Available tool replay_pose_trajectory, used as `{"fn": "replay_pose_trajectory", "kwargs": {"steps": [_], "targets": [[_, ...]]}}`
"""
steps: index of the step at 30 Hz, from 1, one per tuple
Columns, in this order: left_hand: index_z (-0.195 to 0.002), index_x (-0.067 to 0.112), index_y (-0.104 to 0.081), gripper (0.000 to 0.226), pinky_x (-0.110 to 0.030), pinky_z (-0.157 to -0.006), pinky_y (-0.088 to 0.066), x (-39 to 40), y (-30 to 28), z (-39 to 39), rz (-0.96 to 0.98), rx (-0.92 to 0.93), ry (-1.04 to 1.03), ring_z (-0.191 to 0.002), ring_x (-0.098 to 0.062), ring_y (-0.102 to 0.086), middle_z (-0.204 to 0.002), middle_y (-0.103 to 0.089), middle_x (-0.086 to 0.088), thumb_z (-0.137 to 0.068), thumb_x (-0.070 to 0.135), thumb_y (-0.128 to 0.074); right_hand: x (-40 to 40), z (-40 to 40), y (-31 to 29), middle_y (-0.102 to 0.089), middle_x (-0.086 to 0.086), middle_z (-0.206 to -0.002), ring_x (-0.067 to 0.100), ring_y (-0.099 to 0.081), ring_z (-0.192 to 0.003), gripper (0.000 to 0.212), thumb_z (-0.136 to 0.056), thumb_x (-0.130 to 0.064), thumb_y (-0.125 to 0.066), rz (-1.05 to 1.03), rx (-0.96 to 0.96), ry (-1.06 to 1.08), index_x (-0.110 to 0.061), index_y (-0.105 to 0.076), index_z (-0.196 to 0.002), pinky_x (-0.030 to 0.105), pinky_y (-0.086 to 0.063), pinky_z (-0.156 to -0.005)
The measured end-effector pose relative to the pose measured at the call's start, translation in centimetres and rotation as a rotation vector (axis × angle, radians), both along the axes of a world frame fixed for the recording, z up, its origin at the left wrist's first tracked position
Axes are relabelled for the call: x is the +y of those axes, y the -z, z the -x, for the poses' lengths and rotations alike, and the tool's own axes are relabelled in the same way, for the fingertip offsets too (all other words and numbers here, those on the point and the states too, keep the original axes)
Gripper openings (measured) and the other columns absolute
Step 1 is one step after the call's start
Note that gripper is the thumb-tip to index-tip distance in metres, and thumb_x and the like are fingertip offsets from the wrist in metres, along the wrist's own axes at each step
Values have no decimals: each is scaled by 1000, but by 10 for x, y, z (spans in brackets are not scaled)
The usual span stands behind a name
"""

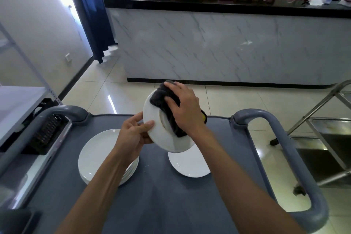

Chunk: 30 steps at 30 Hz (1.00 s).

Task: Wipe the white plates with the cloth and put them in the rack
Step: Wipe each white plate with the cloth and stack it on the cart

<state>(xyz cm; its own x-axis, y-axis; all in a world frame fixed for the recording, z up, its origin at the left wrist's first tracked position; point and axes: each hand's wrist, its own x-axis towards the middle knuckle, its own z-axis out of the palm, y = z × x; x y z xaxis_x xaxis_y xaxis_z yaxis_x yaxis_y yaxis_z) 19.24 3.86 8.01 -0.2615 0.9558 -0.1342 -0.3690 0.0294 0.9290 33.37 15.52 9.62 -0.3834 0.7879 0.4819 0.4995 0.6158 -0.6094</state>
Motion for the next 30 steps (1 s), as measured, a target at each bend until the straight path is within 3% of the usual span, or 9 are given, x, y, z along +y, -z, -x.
{"fn": "replay_pose_trajectory", "kwargs": {"steps": [9, 15, 20, 23, 27, 30], "targets": [[-121, 2, -65, 30, -49, -72, -62, 1, 8, -1, 38, 55, -23, -89, -41, -70, -106, -72, -26, -92, -2, -60, -25, 7, 19, -56, -4, -140, 20, -48, -128, 43, -98, -34, -56, -1, 18, -66, -29, -56, -140, 46, -43, -104], [-126, 3, -65, 41, -49, -73, -62, -2, 10, -3, 30, 45, 2, -85, -38, -72, -104, -73, -24, -86, 4, -69, -8, 9, 15, -57, -4, -136, 21, -50, -122, 41, -100, -35, -54, 67, 25, 65, -31, -54, -141, 47, -44, -98], [-123, 7, -68, 46, -45, -69, -61, -6, 9, -5, 15, 36, -8, -76, -31, -70, -94, -74, -17, -77, 12, -69, 16, -10, 25, -59, -5, -137, 19, -53, -123, 41, -102, -37, -52, 191, 85, 164, -28, -54, -141, 48, -45, -103], [-123, 6, -68, 45, -40, -64, -61, -6, 9, -7, 10, 32, -8, -74, -30, -69, -92, -74, -16, -79, 7, -73, 18, -23, 30, -58, -5, -137, 17, -52, -126, 43, -101, -40, -53, 271, 95, 161, -27, -53, -142, 42, -44, -107], [-123, 7, -68, 41, -39, -64, -60, -5, 11, -10, 11, 12, -14, -76, -30, -69, -97, -74, -17, -83, 7, -64, 14, -39, 35, -59, -5, -135, 13, -52, -125, 43, -100, -38, -57, 349, 132, 186, -28, -54, -142, 25, -38, -104], [-124, 4, -66, 39, -37, -62, -60, -3, 12, -9, 15, -15, -34, -77, -28, -69, -96, -73, -16, -85, 4, -61, 10, -53, 41, -57, -6, -139, 12, -51, -128, 48, -98, -41, -58, 466, 183, 218, -28, -51, -144, 25, -38, -107]]}}
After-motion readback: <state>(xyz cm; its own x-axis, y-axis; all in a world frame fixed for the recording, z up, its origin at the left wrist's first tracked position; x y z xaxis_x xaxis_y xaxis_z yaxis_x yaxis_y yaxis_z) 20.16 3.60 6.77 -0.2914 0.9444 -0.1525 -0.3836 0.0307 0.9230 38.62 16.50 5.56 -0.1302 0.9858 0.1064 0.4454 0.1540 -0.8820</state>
